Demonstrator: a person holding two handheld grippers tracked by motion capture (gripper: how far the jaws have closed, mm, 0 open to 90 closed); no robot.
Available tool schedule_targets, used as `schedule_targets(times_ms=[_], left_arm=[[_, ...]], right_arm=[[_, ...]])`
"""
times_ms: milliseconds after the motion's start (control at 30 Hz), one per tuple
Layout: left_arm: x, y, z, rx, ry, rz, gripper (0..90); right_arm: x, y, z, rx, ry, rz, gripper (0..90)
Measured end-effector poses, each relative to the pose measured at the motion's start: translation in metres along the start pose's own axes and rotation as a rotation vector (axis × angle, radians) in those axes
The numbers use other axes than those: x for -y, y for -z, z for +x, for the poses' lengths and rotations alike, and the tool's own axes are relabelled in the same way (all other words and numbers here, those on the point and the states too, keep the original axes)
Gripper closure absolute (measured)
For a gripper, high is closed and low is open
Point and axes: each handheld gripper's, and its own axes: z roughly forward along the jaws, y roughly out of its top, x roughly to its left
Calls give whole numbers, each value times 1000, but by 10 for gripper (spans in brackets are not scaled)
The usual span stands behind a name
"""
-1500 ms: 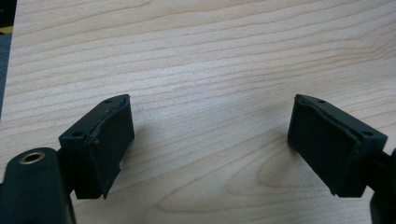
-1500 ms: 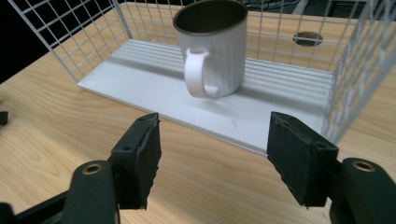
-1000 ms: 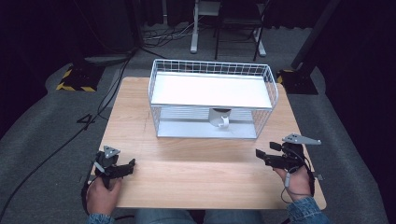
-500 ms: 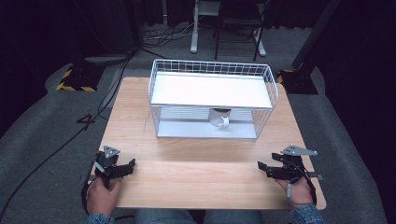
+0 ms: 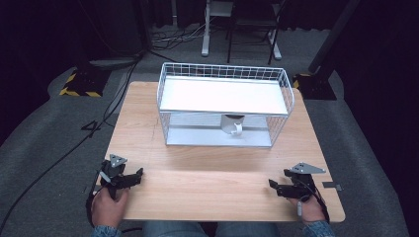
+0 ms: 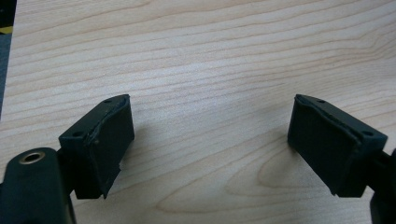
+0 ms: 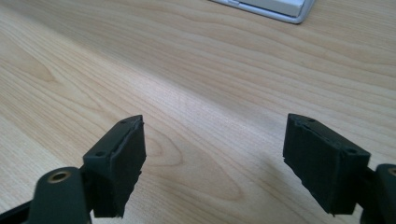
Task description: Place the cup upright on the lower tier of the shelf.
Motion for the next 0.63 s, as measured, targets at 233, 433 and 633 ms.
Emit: schedule_targets(times_ms=[233, 433, 633], left_arm=[[0, 0, 0, 0, 0, 0, 149], [0, 0, 0, 0, 0, 0, 149], [0, 0, 0, 0, -1, -1, 149]], right_arm=[[8, -13, 9, 45, 84, 0, 123], [7, -15, 13, 42, 65, 7, 101], [7, -16, 13, 46, 60, 8, 84]])
